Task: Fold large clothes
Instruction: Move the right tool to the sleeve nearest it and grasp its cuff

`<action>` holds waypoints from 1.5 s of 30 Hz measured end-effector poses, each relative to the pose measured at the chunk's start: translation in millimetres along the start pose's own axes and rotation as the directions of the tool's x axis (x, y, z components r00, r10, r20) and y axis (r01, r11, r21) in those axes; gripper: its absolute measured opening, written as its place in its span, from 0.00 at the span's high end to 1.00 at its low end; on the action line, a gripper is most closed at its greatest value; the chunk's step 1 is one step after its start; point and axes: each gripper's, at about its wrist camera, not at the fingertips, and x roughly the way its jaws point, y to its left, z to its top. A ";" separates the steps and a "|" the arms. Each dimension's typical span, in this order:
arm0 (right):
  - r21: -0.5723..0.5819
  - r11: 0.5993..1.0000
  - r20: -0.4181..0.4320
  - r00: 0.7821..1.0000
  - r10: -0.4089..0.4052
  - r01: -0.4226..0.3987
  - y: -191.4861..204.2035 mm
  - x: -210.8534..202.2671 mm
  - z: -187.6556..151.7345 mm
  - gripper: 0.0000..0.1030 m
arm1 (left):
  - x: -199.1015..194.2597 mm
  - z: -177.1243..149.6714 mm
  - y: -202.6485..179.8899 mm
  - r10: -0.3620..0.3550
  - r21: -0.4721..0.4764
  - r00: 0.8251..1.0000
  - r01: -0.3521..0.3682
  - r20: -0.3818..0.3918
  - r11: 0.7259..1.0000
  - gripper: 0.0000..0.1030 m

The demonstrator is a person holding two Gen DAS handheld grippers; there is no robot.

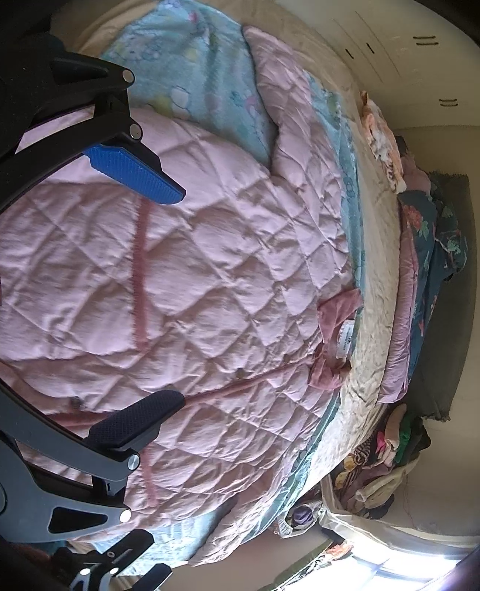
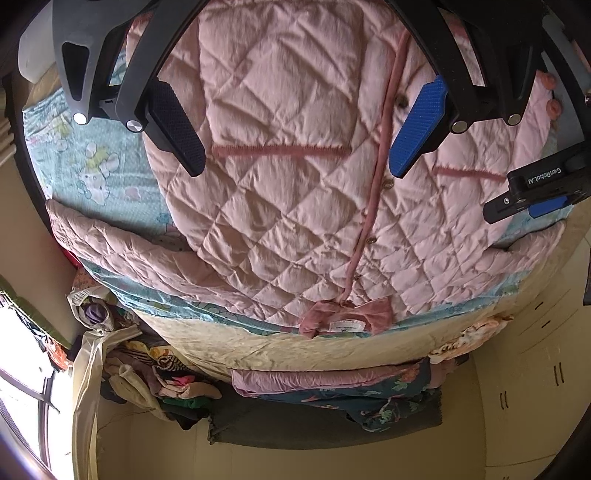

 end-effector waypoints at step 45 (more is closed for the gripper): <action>0.661 0.709 -0.182 0.969 -0.165 0.245 -335.7 165.6 29.7 0.04 | 166.0 114.8 -139.6 -0.082 0.102 0.988 0.096 -0.133 0.990 0.08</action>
